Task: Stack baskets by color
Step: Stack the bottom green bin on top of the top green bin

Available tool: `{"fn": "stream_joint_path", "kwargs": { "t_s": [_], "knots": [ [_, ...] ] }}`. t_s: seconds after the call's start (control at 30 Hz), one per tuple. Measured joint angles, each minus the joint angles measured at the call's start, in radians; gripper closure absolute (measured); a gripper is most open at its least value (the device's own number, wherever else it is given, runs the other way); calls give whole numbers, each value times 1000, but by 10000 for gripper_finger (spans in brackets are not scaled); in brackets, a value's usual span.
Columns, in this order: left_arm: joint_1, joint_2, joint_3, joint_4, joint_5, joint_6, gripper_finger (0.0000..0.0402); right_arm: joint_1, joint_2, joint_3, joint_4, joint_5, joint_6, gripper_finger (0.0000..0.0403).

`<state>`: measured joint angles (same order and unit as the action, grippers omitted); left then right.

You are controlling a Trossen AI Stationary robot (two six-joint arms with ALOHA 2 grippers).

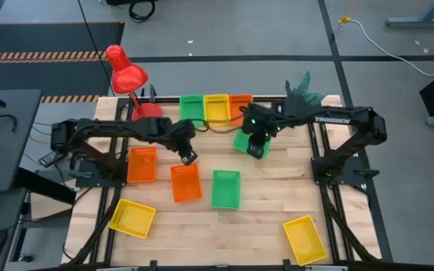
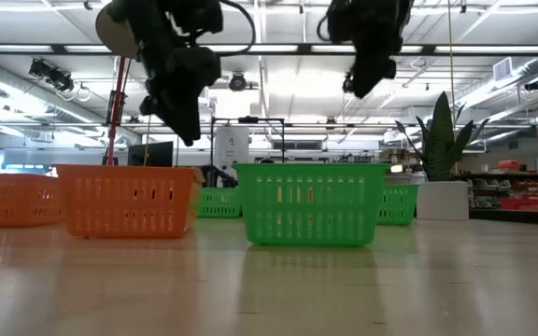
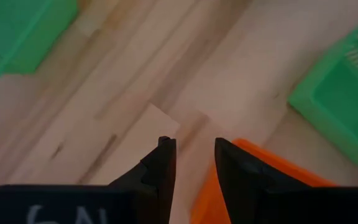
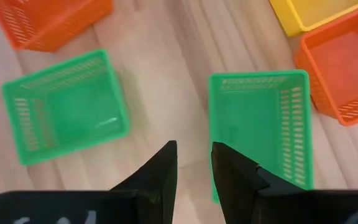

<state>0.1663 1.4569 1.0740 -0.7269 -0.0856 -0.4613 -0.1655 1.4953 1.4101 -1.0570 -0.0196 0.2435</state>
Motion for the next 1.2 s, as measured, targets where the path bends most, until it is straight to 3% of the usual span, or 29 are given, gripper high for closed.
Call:
{"fn": "stream_joint_path", "kwargs": {
  "t_s": [0.17, 0.3, 0.43, 0.6, 0.93, 1.2],
  "knots": [
    [-65, -61, -70, 23, 0, -44, 285, 147, -50, -24, -3, 104, 116, 298],
    [-134, -107, -75, 18, 0, -52, 285, 246, -107, -122, 11, 97, 216, 299],
    [-202, -161, -76, 8, 0, -79, 285, 325, -162, -237, 24, 41, 309, 299],
    [-279, -233, -75, 10, 0, -127, 285, 392, -180, -326, 121, -96, 303, 288],
    [-404, -327, -75, -14, 0, -266, 285, 490, -20, -343, 650, -103, 188, 211],
    [-481, -345, -75, -34, 0, -389, 285, 543, 163, -343, 835, -13, 88, 166]
  ]
}}
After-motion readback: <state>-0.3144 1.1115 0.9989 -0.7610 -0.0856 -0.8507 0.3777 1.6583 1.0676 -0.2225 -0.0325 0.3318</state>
